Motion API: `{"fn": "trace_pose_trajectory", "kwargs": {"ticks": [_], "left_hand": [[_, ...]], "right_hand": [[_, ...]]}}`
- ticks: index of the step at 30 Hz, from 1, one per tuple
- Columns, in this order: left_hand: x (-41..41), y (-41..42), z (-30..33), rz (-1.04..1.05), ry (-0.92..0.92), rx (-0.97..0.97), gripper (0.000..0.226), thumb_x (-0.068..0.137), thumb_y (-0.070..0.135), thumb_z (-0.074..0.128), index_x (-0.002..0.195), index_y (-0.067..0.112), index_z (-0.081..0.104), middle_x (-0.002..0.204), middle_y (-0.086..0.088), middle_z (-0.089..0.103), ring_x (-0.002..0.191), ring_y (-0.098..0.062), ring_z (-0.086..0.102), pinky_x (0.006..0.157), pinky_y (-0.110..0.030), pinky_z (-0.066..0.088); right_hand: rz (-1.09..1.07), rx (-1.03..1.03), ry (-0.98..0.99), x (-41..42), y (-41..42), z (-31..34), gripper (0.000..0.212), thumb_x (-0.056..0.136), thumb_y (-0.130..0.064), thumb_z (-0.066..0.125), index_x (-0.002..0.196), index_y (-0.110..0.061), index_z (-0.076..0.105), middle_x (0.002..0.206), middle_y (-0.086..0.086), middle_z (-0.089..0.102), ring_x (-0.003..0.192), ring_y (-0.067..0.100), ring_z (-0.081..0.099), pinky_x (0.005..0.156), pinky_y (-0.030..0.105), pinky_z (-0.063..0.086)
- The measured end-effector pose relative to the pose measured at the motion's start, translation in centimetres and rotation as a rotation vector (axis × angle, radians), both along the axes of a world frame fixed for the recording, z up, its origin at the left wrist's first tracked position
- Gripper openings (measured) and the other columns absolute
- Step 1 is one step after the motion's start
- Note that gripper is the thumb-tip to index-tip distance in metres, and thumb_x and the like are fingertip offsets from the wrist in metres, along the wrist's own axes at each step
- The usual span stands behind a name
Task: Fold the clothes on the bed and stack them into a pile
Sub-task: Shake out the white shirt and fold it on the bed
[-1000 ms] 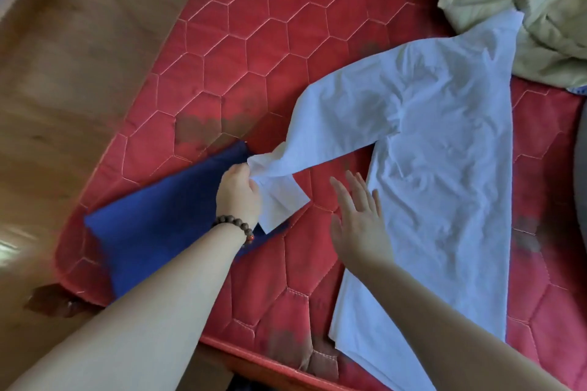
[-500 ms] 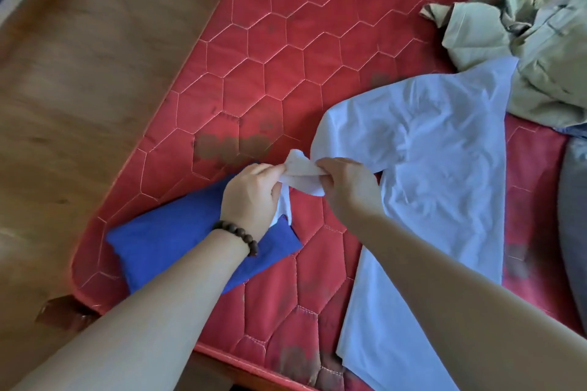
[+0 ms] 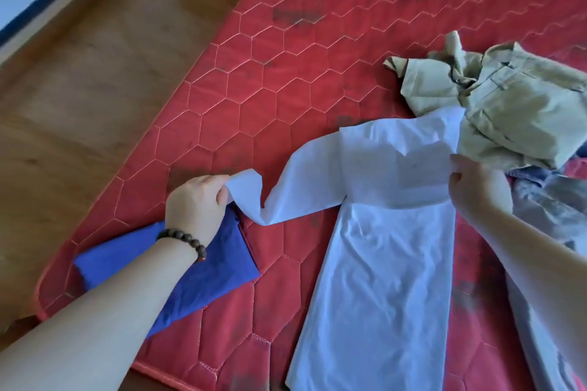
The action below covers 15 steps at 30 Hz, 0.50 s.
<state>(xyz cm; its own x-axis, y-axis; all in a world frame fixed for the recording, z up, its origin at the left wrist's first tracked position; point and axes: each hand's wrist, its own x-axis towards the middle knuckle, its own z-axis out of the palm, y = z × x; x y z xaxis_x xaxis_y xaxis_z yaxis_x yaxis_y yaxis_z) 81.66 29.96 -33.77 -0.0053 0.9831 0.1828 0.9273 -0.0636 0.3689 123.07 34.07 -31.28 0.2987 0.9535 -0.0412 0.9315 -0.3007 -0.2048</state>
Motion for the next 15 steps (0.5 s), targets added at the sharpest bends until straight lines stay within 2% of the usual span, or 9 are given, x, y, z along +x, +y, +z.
{"fn": "trace_pose_trajectory", "kwargs": {"ticks": [1, 2, 3, 4, 7, 10, 12, 15], "left_hand": [[0.1, -0.2, 0.1, 0.007, 0.009, -0.002, 0.022, 0.076, -0.011, 0.068, 0.094, -0.001, 0.075, 0.079, -0.017, 0.073, 0.065, -0.034, 0.068, 0.053, -0.036, 0.052], [0.2, -0.3, 0.2, 0.012, 0.017, -0.004, 0.021, 0.076, -0.011, 0.068, 0.093, -0.001, 0.075, 0.076, -0.017, 0.072, 0.062, -0.034, 0.067, 0.051, -0.036, 0.052], [0.2, -0.4, 0.2, 0.014, 0.023, -0.006, 0.020, 0.075, -0.012, 0.068, 0.092, -0.001, 0.075, 0.072, -0.016, 0.071, 0.060, -0.034, 0.066, 0.049, -0.036, 0.051], [0.2, -0.4, 0.2, 0.020, 0.025, -0.014, 0.018, 0.076, -0.011, 0.068, 0.090, 0.000, 0.074, 0.068, -0.015, 0.069, 0.057, -0.033, 0.064, 0.047, -0.036, 0.050], [-0.2, -0.1, 0.0, 0.048, 0.020, -0.034, 0.011, 0.079, -0.006, 0.066, 0.086, 0.000, 0.071, 0.061, -0.013, 0.062, 0.054, -0.032, 0.058, 0.045, -0.036, 0.046], [-1.1, 0.7, -0.1, 0.062, 0.010, -0.011, 0.006, 0.079, -0.006, 0.066, 0.082, 0.000, 0.066, 0.055, -0.009, 0.055, 0.048, -0.028, 0.050, 0.045, -0.030, 0.037], [-2.0, 1.4, -0.4, 0.060, -0.005, -0.006, 0.006, 0.079, -0.006, 0.064, 0.079, -0.001, 0.062, 0.051, -0.007, 0.050, 0.045, -0.026, 0.045, 0.043, -0.031, 0.036], [-3.7, 2.8, -0.5, 0.027, -0.029, 0.015, 0.005, 0.081, -0.007, 0.061, 0.080, -0.003, 0.057, 0.050, -0.010, 0.048, 0.043, -0.031, 0.048, 0.041, -0.035, 0.039]], "right_hand": [[0.059, -0.138, -0.004, 0.0, -0.4, -0.9, 0.036, 0.090, -0.012, 0.048, 0.123, -0.007, 0.061, 0.120, 0.021, 0.062, 0.107, 0.041, 0.057, 0.080, 0.044, 0.048], [0.119, -0.260, 0.011, -0.4, -0.9, -1.8, 0.045, 0.093, -0.015, 0.052, 0.138, -0.010, 0.051, 0.144, 0.015, 0.047, 0.125, 0.037, 0.048, 0.094, 0.044, 0.044], [0.173, -0.335, 0.045, -1.3, -1.4, -2.8, 0.055, 0.094, -0.019, 0.055, 0.146, -0.015, 0.040, 0.157, 0.008, 0.030, 0.136, 0.032, 0.038, 0.103, 0.040, 0.038], [0.225, -0.361, 0.085, -2.6, -1.8, -3.7, 0.060, 0.094, -0.023, 0.057, 0.150, -0.017, 0.034, 0.161, 0.004, 0.019, 0.141, 0.028, 0.032, 0.107, 0.037, 0.033], [0.417, -0.345, 0.180, -8.2, -2.5, -6.3, 0.071, 0.095, -0.033, 0.057, 0.153, -0.014, 0.021, 0.163, 0.004, 0.009, 0.148, 0.020, 0.018, 0.116, 0.031, 0.020], [0.558, -0.349, 0.229, -14.3, -3.0, -8.6, 0.085, 0.094, -0.045, 0.054, 0.155, -0.011, 0.005, 0.163, 0.004, -0.003, 0.150, 0.016, -0.004, 0.122, 0.033, 0.001], [0.601, -0.358, 0.209, -17.8, -3.1, -10.1, 0.093, 0.092, -0.052, 0.052, 0.154, -0.013, -0.006, 0.162, 0.002, -0.011, 0.149, 0.014, -0.012, 0.121, 0.035, -0.005], [0.594, -0.316, 0.191, -21.8, -2.4, -11.8, 0.098, 0.091, -0.051, 0.053, 0.153, -0.013, -0.012, 0.162, 0.000, -0.011, 0.149, 0.014, -0.012, 0.122, 0.040, -0.005]]}}
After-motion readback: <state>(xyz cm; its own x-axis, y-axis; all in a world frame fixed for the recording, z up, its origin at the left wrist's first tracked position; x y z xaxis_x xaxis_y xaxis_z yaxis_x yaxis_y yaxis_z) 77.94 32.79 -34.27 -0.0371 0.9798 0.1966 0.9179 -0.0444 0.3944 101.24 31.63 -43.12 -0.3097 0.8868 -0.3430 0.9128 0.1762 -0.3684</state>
